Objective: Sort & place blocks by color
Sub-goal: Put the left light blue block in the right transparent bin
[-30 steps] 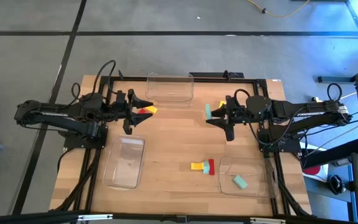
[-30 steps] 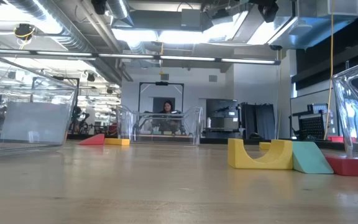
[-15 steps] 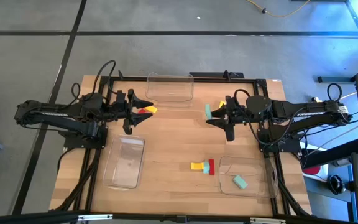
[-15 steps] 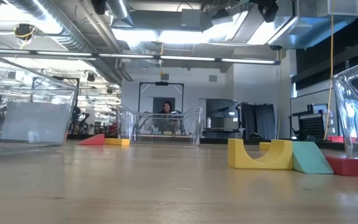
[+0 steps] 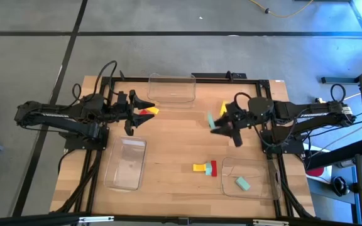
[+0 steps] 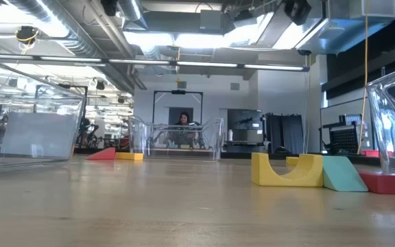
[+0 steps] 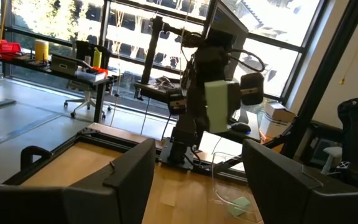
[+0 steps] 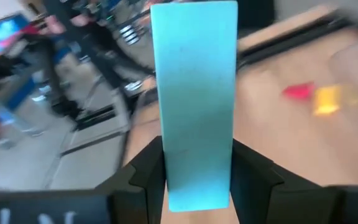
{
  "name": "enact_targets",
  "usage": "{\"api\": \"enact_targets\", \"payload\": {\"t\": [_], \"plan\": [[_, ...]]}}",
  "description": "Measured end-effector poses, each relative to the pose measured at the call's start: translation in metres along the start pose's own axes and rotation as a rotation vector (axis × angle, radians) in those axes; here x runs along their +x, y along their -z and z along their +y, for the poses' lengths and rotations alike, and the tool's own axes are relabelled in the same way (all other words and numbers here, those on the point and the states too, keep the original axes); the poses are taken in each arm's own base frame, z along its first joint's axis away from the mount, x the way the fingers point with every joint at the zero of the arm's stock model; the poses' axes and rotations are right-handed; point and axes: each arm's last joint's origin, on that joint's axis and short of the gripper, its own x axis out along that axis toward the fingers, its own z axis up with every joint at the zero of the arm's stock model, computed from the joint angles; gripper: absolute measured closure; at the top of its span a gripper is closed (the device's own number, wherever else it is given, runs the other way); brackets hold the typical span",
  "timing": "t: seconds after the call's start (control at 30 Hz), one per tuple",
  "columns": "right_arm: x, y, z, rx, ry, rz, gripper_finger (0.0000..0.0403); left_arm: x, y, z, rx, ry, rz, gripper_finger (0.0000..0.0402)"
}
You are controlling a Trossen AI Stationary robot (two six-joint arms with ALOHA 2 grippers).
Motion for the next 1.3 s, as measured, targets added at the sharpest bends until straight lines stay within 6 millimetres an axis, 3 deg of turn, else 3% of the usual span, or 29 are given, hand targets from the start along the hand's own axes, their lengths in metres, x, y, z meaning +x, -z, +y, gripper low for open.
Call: {"api": "enact_targets", "payload": {"t": [0.23, 0.47, 0.87, 1.07, 1.3], "plan": [[0.001, 0.024, 0.029, 0.137, -0.165, 0.197, 0.0268, 0.000, 0.000, 0.000, 0.000, -0.006, 0.000, 0.0170], [-0.009, 0.062, 0.061, 0.284, -0.138, 0.441, 0.0268, 0.000, 0.000, 0.000, -0.001, -0.006, -0.001, 0.0170], [-0.026, 0.137, 0.096, 0.434, 0.126, 0.899, 0.0268, 0.000, 0.000, 0.001, -0.001, -0.041, -0.010, 0.0170], [-0.016, 0.174, 0.109, 0.437, 0.274, 1.009, 0.0268, 0.000, 0.000, 0.001, -0.001, -0.042, -0.010, 0.0170], [0.001, 0.213, 0.102, 0.423, 0.574, 1.096, 0.0268, 0.000, 0.000, 0.001, -0.001, -0.043, -0.010, 0.0170]]}}
